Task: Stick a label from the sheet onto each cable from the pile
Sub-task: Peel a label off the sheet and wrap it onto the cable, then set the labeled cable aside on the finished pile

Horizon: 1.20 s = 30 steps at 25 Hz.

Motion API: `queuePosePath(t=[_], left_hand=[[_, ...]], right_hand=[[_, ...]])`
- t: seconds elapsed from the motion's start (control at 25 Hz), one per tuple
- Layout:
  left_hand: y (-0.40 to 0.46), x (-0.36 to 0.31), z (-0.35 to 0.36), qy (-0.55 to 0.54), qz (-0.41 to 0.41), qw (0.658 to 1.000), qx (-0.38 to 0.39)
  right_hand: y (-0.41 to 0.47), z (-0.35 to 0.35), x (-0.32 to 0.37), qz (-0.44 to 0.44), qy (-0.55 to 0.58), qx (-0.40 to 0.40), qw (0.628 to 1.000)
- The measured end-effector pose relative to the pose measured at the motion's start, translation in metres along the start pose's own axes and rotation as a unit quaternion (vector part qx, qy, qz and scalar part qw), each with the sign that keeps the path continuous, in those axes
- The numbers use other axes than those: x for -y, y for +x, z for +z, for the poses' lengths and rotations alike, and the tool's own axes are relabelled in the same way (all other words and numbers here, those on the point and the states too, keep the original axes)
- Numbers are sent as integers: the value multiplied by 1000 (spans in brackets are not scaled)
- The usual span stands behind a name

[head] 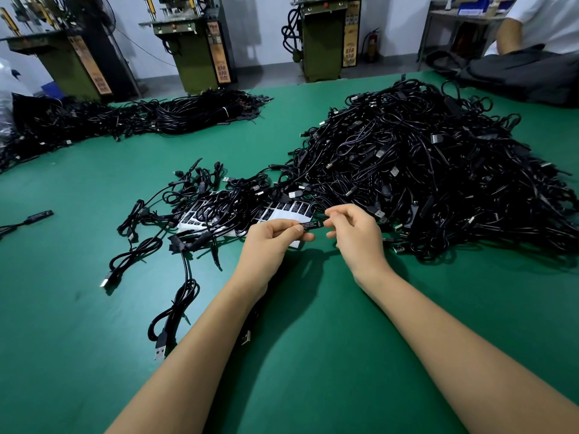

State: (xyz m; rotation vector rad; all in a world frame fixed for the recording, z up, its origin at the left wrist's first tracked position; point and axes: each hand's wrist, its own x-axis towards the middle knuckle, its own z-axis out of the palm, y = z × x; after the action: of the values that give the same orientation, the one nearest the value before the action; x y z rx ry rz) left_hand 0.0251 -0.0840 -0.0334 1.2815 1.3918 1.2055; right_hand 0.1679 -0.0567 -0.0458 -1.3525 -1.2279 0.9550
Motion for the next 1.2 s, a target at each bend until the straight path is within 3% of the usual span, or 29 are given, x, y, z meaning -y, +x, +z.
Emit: queuePosePath(t=[0.16,0.28,0.56,0.84,1.04,1.2], left_hand=[[-2,-2,0,-12,30,999,15],[-2,-2,0,-4,42,999,26],[1,3,6,153,62,986,8],[1,0,6,103,32,994,-4],[3,3,5,102,38,994,-7],[3,5,2,128,51,990,11]], right_hand=[[-3,1,-2,-52,-90,49,993],[-2,2,-4,-62,-69,73,993],[0,0,-5,-70,-71,74,992],[1,0,2,-13,-36,83,996],[0,-1,-3,-59,-99,111,987],[4,-2,-4,-37,-77,112,990]])
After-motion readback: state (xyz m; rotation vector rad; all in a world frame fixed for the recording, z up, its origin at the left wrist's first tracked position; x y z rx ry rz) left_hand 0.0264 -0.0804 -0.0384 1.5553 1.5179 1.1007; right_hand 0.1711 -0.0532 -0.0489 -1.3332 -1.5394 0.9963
